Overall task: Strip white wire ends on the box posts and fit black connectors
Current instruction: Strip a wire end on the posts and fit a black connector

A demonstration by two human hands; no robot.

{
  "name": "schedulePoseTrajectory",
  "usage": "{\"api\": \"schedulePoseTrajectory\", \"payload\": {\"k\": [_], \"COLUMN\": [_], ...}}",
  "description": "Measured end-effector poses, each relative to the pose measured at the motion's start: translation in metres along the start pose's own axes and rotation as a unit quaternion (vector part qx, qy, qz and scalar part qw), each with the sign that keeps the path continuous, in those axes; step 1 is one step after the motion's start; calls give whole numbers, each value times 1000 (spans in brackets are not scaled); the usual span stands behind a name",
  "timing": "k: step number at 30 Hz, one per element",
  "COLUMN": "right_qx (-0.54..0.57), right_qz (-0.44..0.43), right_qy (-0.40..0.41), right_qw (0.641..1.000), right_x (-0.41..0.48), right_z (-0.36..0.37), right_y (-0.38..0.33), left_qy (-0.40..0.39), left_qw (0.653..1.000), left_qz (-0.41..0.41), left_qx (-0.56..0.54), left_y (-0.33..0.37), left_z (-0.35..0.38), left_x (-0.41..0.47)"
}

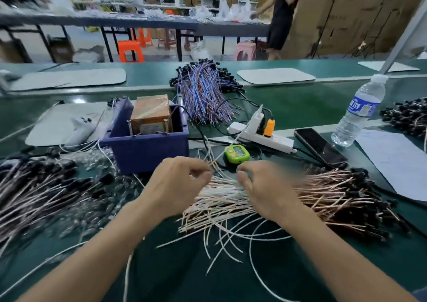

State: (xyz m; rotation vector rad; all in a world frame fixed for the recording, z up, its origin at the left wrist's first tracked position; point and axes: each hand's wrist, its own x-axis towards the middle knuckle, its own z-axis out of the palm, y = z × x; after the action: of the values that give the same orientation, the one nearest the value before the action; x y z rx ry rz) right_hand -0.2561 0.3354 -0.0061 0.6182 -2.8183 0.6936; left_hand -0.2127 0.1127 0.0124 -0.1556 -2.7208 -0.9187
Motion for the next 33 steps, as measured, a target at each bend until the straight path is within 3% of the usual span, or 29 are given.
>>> {"api": "schedulePoseTrajectory", "payload": {"k": [7,11,15,18,23,28,33], "right_qx": [130,171,118,43,-32,-27,0], "right_qz": [-88,-119,-163,-214,-262,-256,-254], "right_qy": [-74,-142,-222,-258,-264,-210,-154], "right_qw": [985,968,954,941,928,943,955], "right_x": [38,54,69,76,88,89,87], "right_z": [38,56,83,104,128,131,116], "right_y": [-125,-183,-235,-267,-290,-298,-297], "left_qy": [37,87,125,102,44,94,160], "left_qw": [991,964,926,910,916,924,947], "left_qz": [-121,-219,-295,-336,-330,-331,-277], "left_qx": [49,124,200,219,225,168,41], "left_y": [-47,-95,-134,-150,-160,-168,-169], "left_z": [-54,-95,-131,-144,-152,-156,-150], "left_x": [-48,-82,-104,-113,-116,-114,-109]}}
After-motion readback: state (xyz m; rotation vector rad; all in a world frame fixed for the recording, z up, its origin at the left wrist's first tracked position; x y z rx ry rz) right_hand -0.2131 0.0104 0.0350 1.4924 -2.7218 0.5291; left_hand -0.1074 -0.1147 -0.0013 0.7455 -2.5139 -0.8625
